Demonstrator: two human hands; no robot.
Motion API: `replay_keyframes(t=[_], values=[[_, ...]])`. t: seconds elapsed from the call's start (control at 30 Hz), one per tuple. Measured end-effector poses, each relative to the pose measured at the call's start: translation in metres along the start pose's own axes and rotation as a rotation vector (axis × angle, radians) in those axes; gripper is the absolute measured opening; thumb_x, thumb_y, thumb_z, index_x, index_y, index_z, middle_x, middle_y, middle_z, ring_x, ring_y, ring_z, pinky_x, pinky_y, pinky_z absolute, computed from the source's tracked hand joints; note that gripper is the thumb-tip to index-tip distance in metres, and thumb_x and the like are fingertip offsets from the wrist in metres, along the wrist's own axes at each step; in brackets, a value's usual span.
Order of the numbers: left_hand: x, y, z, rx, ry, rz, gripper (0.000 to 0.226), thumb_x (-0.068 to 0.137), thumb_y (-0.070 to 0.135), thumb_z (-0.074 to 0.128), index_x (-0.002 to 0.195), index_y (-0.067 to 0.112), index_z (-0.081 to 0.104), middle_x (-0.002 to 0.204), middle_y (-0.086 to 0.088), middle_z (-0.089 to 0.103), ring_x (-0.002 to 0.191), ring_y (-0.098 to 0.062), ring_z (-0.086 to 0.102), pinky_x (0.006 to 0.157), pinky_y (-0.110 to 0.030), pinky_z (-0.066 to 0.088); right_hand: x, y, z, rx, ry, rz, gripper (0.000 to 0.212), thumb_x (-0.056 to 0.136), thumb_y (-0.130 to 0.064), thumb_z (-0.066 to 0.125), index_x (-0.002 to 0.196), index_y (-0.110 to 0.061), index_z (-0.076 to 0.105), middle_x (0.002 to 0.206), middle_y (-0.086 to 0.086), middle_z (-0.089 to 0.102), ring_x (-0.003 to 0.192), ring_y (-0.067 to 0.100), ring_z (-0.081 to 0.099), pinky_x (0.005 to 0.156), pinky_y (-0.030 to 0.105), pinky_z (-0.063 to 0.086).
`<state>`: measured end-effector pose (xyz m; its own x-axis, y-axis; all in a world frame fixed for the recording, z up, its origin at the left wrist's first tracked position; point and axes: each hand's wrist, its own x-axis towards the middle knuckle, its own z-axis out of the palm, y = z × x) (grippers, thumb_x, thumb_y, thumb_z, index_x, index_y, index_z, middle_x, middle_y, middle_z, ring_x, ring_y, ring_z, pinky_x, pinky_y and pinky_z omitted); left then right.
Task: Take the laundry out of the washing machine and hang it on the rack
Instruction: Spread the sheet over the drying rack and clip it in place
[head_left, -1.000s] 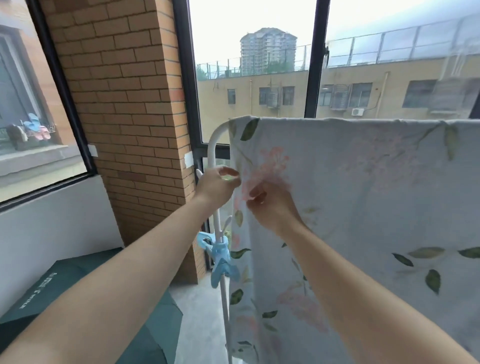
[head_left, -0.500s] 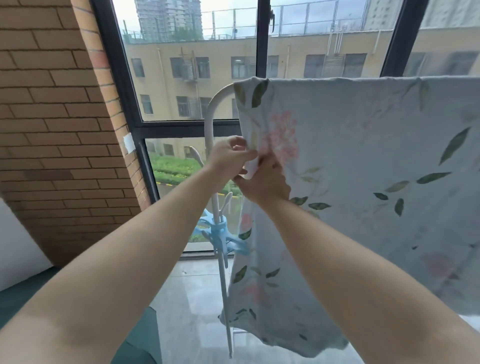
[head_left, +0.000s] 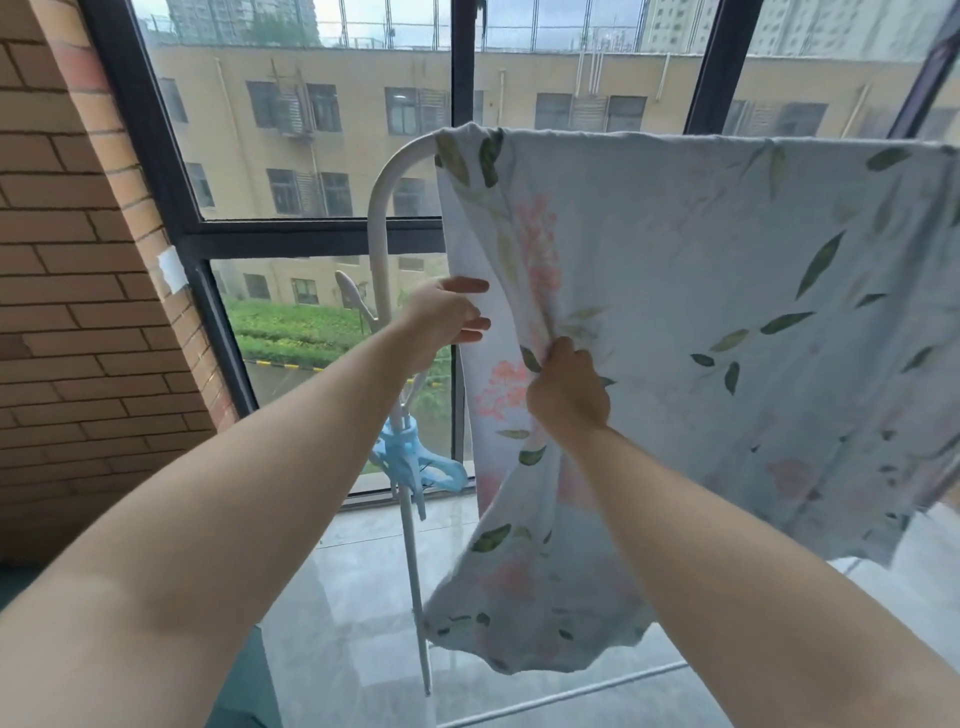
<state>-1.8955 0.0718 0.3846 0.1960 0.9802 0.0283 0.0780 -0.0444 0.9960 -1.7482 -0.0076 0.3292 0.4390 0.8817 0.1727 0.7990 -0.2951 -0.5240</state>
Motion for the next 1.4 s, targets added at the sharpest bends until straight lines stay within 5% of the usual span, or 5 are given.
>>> replay_keyframes(t=[0.5, 0.8, 1.0, 1.23, 1.4], values=[[0.031, -0.053, 0.009, 0.161, 0.191, -0.055, 0.035, 0.084, -0.008, 0.048, 0.091, 0.02, 0.068, 0.092, -0.008, 0.069, 0.084, -0.023, 0.073, 0.077, -0.033, 0.062, -0.011, 0.072, 0.025, -0.106, -0.085, 0.169, 0.041, 0.093, -0.02, 0.058, 0.131, -0.014, 0.042, 0.127, 0.013, 0.05, 0.109, 0.035, 0.058, 0.084, 0.045, 0.053], [-0.002, -0.063, -0.001, 0.218, -0.026, 0.009, 0.032, 0.087, -0.006, 0.056, 0.111, 0.012, 0.063, 0.09, -0.011, 0.068, 0.086, -0.025, 0.073, 0.078, -0.035, 0.062, -0.041, 0.07, 0.092, -0.057, -0.354, 0.081, 0.021, 0.091, -0.021, 0.054, 0.106, -0.016, 0.04, 0.098, 0.005, 0.055, 0.079, 0.025, 0.057, 0.061, 0.035, 0.048], [-0.012, -0.078, -0.013, 0.238, -0.052, 0.004, 0.027, 0.089, -0.002, 0.058, 0.1, 0.021, 0.066, 0.096, -0.008, 0.071, 0.083, -0.02, 0.074, 0.076, -0.033, 0.062, -0.051, 0.069, 0.122, -0.023, -0.448, 0.063, 0.045, 0.093, -0.044, 0.057, 0.126, -0.017, 0.043, 0.112, 0.006, 0.062, 0.093, 0.024, 0.061, 0.075, 0.037, 0.055], [-0.017, -0.076, -0.021, 0.323, -0.017, 0.028, 0.028, 0.089, 0.002, 0.058, 0.11, 0.016, 0.071, 0.1, -0.001, 0.074, 0.067, -0.003, 0.07, 0.057, -0.016, 0.052, -0.039, 0.071, 0.144, 0.037, -0.532, 0.023, 0.065, 0.086, -0.036, 0.068, 0.141, -0.021, 0.037, 0.122, 0.006, 0.063, 0.103, 0.027, 0.064, 0.085, 0.039, 0.057], [-0.032, -0.074, -0.039, 0.291, -0.011, 0.036, 0.025, 0.09, 0.001, 0.063, 0.111, 0.013, 0.07, 0.099, -0.002, 0.074, 0.068, -0.01, 0.07, 0.059, -0.025, 0.056, -0.047, 0.074, 0.172, 0.065, -0.582, 0.01, 0.077, 0.086, -0.028, 0.064, 0.148, -0.032, 0.019, 0.097, 0.006, 0.059, 0.073, 0.019, 0.06, 0.055, 0.029, 0.049]])
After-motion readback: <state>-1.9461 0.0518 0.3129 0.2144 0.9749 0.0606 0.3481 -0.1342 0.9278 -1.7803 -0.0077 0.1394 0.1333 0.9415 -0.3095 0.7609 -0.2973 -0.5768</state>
